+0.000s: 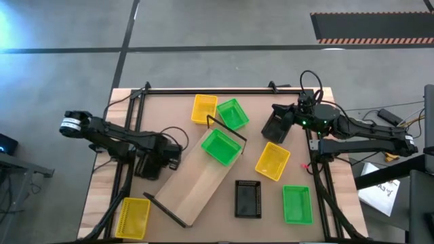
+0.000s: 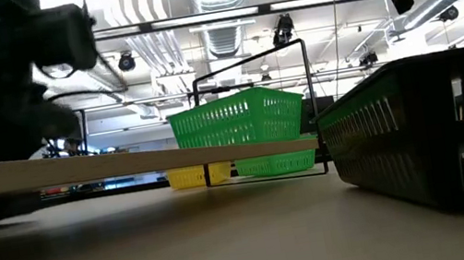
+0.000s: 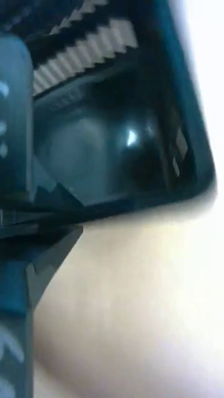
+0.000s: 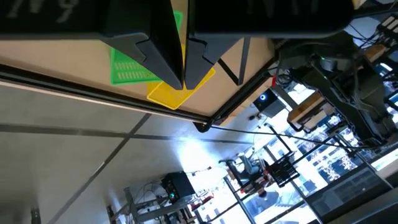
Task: Stack baskets on shelf by color
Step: Put the left black bin on the shelf
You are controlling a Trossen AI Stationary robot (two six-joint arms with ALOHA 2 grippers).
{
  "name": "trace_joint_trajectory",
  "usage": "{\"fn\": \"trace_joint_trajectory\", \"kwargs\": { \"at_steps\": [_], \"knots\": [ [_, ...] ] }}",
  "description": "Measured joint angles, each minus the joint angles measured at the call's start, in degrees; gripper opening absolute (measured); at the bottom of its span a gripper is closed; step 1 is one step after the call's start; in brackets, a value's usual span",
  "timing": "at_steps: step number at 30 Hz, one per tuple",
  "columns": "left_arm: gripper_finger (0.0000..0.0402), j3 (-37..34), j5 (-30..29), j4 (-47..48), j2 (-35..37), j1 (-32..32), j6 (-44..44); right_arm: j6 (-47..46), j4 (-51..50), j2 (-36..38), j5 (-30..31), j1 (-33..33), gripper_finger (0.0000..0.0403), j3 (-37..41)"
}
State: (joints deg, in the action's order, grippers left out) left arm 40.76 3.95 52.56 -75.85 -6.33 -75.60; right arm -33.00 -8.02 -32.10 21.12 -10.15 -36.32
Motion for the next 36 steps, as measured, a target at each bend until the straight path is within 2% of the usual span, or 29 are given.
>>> {"fn": "trace_joint_trajectory", "kwargs": {
  "at_steps": [3,10,14,20,23,29,31,36],
  "knots": [
    [0.0006,3.4,0.0,0.0,0.0,0.0,13.1,-0.7,0.0,0.0,0.5,0.0,0.0009,0.0],
    [0.0001,14.0,0.4,0.5,0.0,0.0,52.3,-4.3,0.0,0.0,4.6,0.0,0.0009,0.0],
    [0.0,20.2,0.6,0.6,0.0,0.0,66.6,-4.5,0.0,0.0,4.7,0.0,0.0009,0.0],
    [0.0,26.8,2.6,0.7,-0.7,-0.5,75.7,-9.6,-0.1,-1.3,4.6,0.0,0.0009,0.0],
    [0.0,28.9,5.1,0.8,-1.9,-1.9,76.5,-11.7,-0.1,-3.3,4.5,0.4,0.0009,0.0],
    [0.0,31.8,5.2,2.0,-4.8,-7.9,77.6,-14.1,0.1,-8.3,4.4,1.3,0.0009,0.0],
    [0.0,32.1,3.6,1.8,-6.5,-10.3,79.7,-14.9,0.2,-9.8,4.4,1.8,0.0009,0.0],
    [0.0,32.0,-4.8,1.9,-13.0,-13.7,82.9,-15.0,4.1,-11.8,4.2,3.3,0.0009,0.0]
  ]
}}
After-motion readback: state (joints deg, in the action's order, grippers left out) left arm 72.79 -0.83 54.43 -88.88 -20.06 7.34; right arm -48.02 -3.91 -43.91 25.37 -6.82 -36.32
